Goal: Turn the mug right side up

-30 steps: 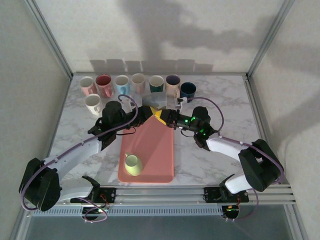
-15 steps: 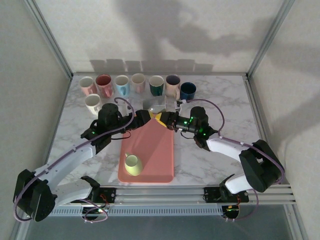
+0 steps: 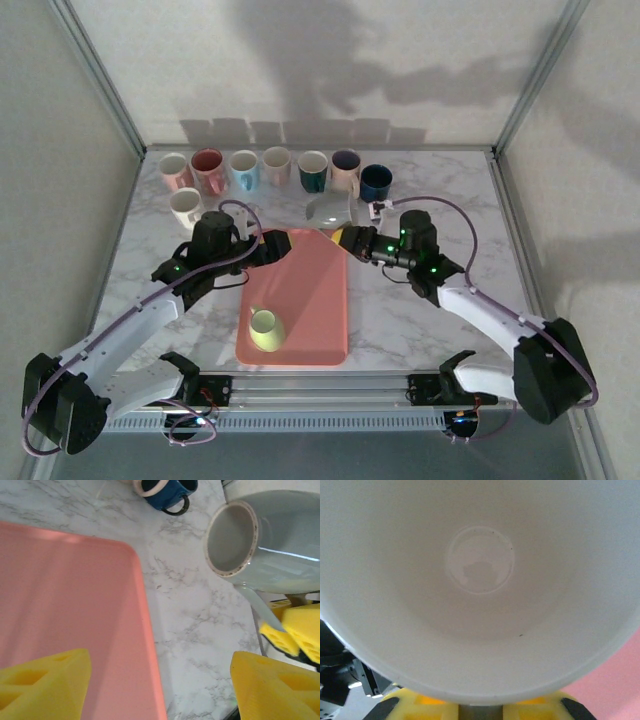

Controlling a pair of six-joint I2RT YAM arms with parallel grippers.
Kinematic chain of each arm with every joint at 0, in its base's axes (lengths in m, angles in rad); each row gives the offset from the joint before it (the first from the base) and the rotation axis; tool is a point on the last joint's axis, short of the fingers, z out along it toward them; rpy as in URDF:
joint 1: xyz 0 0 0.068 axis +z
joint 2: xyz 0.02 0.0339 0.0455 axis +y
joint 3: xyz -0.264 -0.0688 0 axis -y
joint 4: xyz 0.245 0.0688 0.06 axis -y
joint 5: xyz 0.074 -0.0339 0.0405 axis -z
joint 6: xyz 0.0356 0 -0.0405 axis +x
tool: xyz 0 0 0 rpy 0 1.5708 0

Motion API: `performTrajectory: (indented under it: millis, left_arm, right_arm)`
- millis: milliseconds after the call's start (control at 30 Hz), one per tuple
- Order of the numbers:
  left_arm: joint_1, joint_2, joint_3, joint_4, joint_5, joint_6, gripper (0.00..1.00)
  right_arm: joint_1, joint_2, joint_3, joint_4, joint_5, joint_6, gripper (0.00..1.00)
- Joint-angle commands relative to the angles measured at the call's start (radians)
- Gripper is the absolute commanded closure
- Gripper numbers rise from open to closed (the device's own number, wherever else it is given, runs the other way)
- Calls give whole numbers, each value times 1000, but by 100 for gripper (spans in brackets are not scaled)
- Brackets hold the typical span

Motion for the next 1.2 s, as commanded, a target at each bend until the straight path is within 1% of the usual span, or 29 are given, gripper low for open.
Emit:
performTrajectory:
  millis: [0,100,200,267,400,567,733,767,967,1167]
  left_arm:
    - [8,-17,34,-34,-43,44,27]
    - [10,-15,33,-29,-49,52,26]
    - [11,-9,33,-26,-54,54,26]
    - [12,-4,31,-24,-54,56,26]
    - [13,2,33,-28,-56,61,26]
    - [14,2,37,-42,-64,77,26]
    - [14,1,37,-51,-71,85,26]
    - [15,1,35,-51,-72,84,26]
    - [16,0,28,-55,-86,88,26]
    - [16,5,27,-60,-97,98,26]
  right_arm:
    - [-44,-74,74,-215,47,-173,100]
    - [-76,-102,135,-425,116,-297,100]
    - [-98,-107,189,-575,192,-398,100]
    - [-108,-101,218,-643,233,-447,100]
    - [-124,-78,271,-751,333,-510,100]
    - [-132,-31,333,-845,461,-582,100]
    - [-149,92,426,-964,669,-613,100]
    - [-160,126,446,-977,689,-622,100]
    - [-227,312,553,-967,710,-675,100]
    - [-279,490,671,-954,716,-696,100]
